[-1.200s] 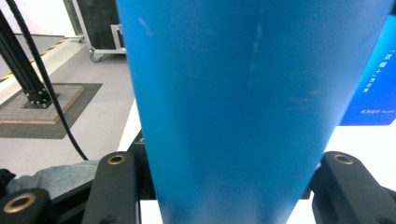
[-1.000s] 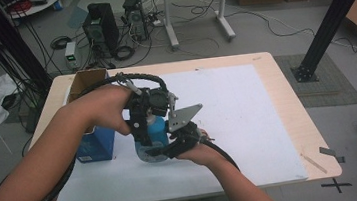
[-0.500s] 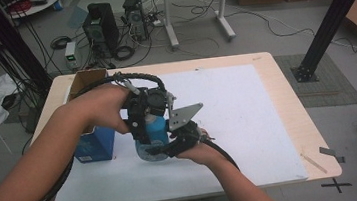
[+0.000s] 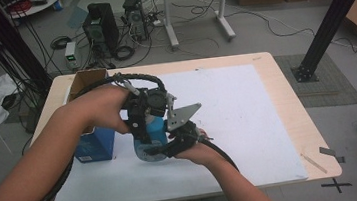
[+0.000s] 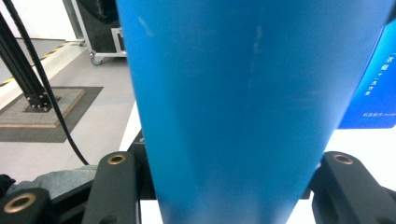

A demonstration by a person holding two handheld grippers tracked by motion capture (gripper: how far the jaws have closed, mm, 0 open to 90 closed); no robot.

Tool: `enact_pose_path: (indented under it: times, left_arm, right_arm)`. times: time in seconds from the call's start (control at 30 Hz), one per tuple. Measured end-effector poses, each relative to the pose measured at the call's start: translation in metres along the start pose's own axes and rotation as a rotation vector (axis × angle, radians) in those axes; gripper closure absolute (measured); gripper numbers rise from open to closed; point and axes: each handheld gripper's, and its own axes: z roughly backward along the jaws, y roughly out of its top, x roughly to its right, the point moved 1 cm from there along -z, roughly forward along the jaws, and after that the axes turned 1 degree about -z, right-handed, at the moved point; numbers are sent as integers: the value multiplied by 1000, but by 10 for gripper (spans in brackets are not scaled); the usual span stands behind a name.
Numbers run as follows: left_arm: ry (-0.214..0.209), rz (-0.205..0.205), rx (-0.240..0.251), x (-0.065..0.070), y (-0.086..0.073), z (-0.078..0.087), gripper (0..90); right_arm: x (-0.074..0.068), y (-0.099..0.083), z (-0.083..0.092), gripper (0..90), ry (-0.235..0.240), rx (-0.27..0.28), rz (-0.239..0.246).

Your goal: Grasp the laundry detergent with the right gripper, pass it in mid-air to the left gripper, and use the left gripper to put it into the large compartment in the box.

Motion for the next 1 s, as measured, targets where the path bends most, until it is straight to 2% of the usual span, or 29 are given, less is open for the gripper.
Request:
enact_pose_path:
  times: [0.27, 0.33, 0.47, 0.57, 0.6, 0.8, 1.0]
  left_arm:
    - [3, -2, 2, -1, -1, -2, 373]
    - [5, -6, -4, -1, -1, -3, 375]
    - [14, 12, -32, 1, 2, -3, 379]
    - [32, 17, -45, 2, 4, -2, 383]
    - [34, 16, -45, 2, 4, -2, 384]
    - [25, 32, -36, -2, 4, 0, 385]
    - [15, 34, -43, -3, 8, 0, 384]
  right_arm:
    - [0, 0, -1, 454, -1, -5, 0]
    - [0, -1, -1, 454, 3, -9, -4]
    - [0, -1, -1, 449, 5, -11, -2]
    - [0, -1, -1, 438, -5, -10, 11]
    - [-1, 0, 0, 436, -23, -6, 11]
    - [0, 0, 3, 428, -40, 2, -3]
    - [0, -4, 5, 416, -34, 17, -22]
